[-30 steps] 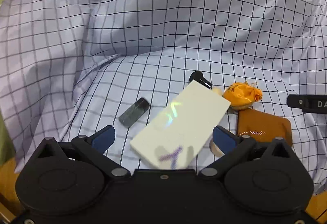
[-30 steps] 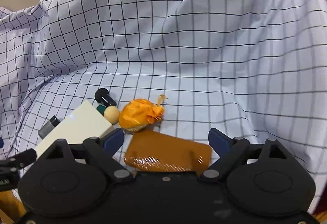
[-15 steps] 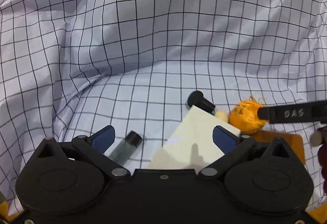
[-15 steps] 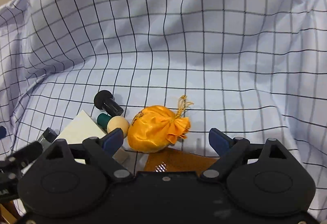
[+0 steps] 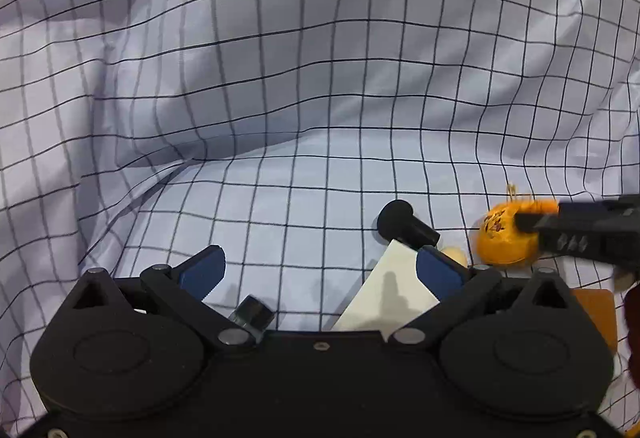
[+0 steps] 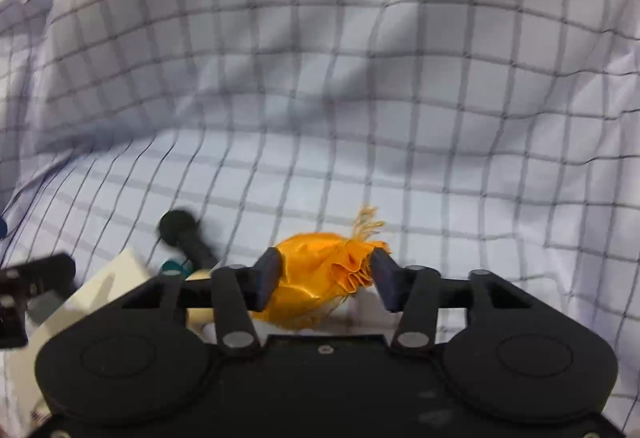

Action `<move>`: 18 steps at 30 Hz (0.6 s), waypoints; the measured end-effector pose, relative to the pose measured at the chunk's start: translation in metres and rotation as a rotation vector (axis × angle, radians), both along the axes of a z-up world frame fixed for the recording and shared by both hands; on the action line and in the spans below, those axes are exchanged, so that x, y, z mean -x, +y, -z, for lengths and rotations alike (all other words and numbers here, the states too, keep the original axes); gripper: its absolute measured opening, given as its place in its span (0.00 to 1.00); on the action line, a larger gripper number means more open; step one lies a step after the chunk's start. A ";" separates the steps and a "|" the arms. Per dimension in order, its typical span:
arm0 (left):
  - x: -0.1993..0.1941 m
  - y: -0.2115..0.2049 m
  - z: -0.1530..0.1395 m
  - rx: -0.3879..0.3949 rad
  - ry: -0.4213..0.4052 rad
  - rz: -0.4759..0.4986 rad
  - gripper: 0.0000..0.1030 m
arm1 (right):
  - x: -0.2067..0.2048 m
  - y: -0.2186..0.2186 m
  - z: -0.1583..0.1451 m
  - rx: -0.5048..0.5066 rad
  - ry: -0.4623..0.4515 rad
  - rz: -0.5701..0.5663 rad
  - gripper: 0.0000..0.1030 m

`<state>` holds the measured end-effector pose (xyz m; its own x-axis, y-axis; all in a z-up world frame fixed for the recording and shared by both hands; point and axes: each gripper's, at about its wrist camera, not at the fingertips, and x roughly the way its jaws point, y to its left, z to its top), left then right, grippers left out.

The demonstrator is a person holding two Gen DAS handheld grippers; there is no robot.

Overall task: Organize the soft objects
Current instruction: 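Grasp the orange satin drawstring pouch with the right gripper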

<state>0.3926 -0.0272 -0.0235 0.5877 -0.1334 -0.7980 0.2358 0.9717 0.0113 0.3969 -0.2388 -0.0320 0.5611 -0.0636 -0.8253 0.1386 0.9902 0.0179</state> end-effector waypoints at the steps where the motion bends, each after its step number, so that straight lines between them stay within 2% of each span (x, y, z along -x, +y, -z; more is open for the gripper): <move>1: -0.003 -0.004 0.002 -0.002 0.003 0.007 0.96 | -0.002 -0.005 0.001 0.005 0.001 0.009 0.41; 7: -0.021 -0.037 0.016 -0.018 0.029 0.080 0.96 | -0.002 -0.022 0.016 0.047 0.003 0.053 0.41; 14: -0.038 -0.071 0.036 -0.097 0.071 0.181 0.95 | 0.010 -0.046 0.022 -0.026 -0.023 0.114 0.41; 18: -0.043 -0.079 0.047 -0.117 0.097 0.189 0.95 | 0.012 -0.052 0.023 -0.045 -0.025 0.122 0.41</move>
<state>0.4360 -0.1057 -0.0700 0.4813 -0.1370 -0.8658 0.4189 0.9036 0.0899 0.3849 -0.2910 -0.0555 0.5722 -0.0957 -0.8145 0.2567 0.9642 0.0671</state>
